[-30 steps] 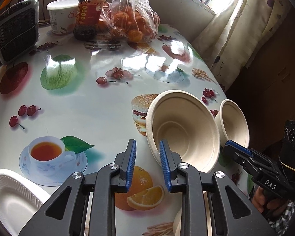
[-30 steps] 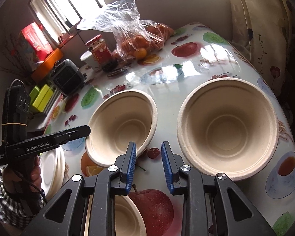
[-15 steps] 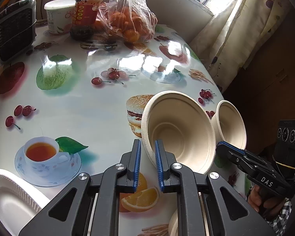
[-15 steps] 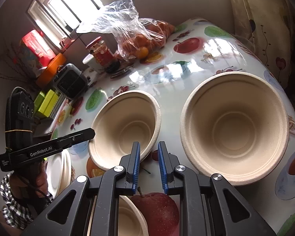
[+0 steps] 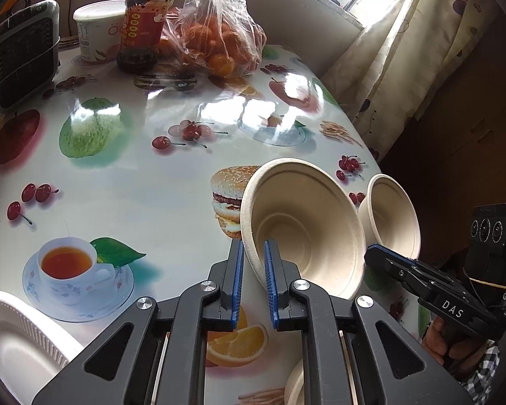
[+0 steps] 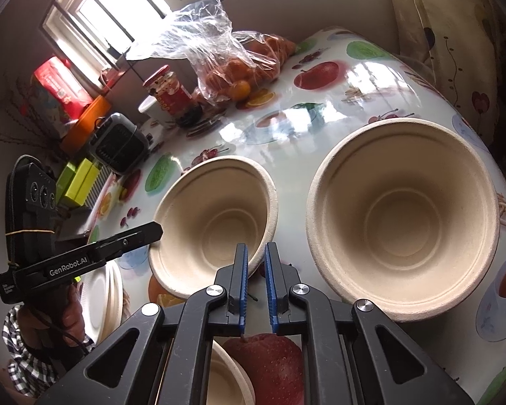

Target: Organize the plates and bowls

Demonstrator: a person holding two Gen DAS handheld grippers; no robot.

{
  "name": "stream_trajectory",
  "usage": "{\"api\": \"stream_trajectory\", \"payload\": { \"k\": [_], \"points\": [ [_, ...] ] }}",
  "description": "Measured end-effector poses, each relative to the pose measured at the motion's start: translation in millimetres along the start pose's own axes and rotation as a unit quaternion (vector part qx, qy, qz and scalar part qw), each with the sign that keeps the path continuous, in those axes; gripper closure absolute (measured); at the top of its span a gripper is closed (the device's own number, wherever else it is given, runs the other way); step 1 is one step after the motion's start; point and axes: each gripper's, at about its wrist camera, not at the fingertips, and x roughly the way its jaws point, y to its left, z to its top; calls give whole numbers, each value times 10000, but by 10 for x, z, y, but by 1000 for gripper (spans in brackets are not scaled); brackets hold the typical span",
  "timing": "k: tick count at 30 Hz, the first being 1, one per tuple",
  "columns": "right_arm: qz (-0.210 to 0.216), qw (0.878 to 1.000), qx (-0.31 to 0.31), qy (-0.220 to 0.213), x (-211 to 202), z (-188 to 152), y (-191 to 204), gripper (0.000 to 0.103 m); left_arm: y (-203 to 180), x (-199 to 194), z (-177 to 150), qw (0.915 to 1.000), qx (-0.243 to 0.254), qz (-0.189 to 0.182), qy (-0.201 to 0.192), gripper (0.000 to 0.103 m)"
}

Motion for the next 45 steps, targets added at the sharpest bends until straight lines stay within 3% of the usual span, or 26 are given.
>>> {"api": "stream_trajectory", "payload": {
  "k": [25,45],
  "points": [
    [115,9989,-58,-452,-539,-175,161,93,-229,-423,-157,9992,268,-125,-276,90],
    [62,9972,23,-739,-1009,-662,247,93,-432,-692,-590,9978,479,-319,-315,90]
  ]
}}
